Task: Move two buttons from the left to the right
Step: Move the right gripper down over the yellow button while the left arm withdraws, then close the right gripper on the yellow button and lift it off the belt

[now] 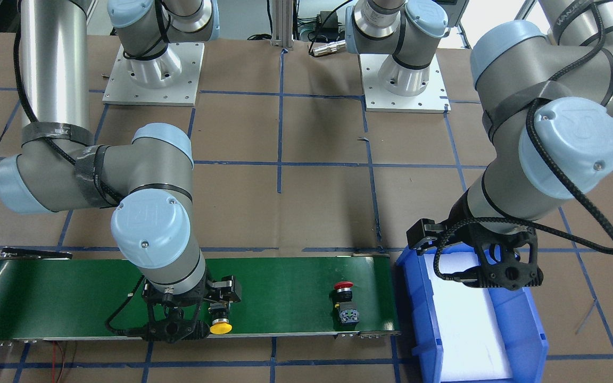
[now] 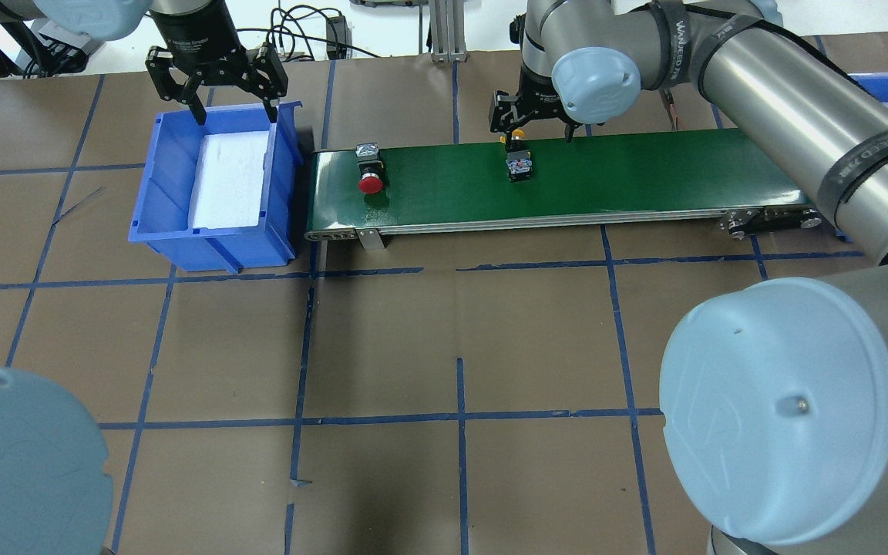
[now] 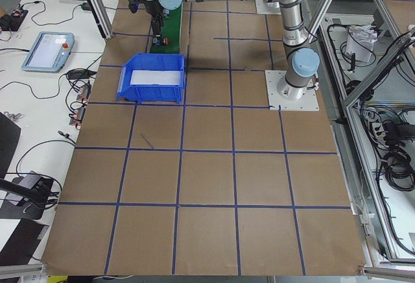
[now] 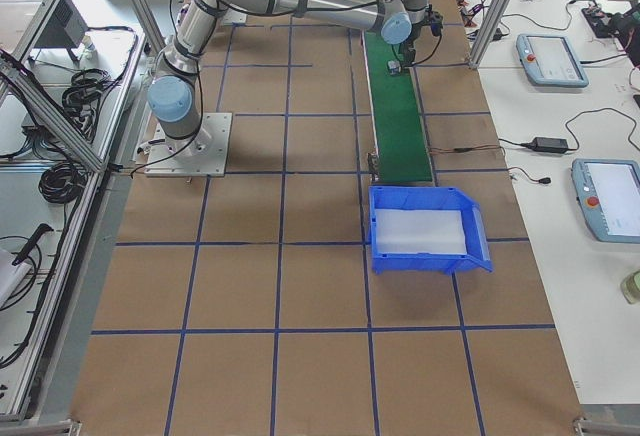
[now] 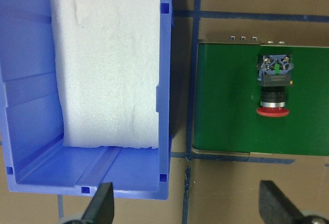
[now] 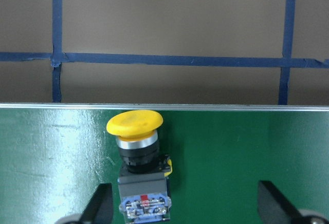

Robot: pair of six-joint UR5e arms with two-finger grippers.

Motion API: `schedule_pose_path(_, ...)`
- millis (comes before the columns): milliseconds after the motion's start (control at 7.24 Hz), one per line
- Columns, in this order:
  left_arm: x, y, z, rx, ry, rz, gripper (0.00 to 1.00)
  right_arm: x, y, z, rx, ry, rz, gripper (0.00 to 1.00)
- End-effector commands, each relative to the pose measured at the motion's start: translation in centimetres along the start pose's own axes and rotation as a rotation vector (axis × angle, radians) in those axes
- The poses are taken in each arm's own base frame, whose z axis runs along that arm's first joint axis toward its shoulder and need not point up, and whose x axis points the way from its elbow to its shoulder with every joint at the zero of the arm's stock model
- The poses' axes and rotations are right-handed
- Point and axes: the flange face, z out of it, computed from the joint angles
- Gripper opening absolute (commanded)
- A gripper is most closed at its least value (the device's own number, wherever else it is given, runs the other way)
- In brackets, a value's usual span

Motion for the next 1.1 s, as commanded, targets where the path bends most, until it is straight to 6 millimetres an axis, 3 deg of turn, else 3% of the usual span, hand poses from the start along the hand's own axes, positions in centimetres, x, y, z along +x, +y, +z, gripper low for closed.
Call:
schedule_pose_path(0,0.0,0.3,-0.3,0.004,0.003,0.025,1.00,0.1,1.2,1.8,-0.015,0.001,-0.026,0.98)
schedule_pose_path(276,-0.2,2.8,-2.5,0.028,-0.007,0.008,1.00,0.1,1.0,1.9,-0.011,-0.002,-0.025,0.97)
schedule_pose_path(414,-0.1,4.0,-2.2,0.015,-0.006,0.004,1.00,0.0,0.7,1.7,-0.005,-0.007,-0.026,0.82)
schedule_pose_path(690,0.0,7.5,-3.8,0.021,-0.008,-0.031,1.00,0.3,0.7,1.7,-0.012,-0.014,-0.022,0.37)
schedule_pose_path(828,0.0,8.8,-3.8,0.021,-0.004,-0.051,1.00,0.4,0.7,1.8,-0.014,-0.014,-0.020,0.26)
schedule_pose_path(966,0.0,8.3,-3.7,0.021,-0.006,-0.065,1.00,0.9,0.6,1.6,-0.015,-0.012,-0.016,0.09)
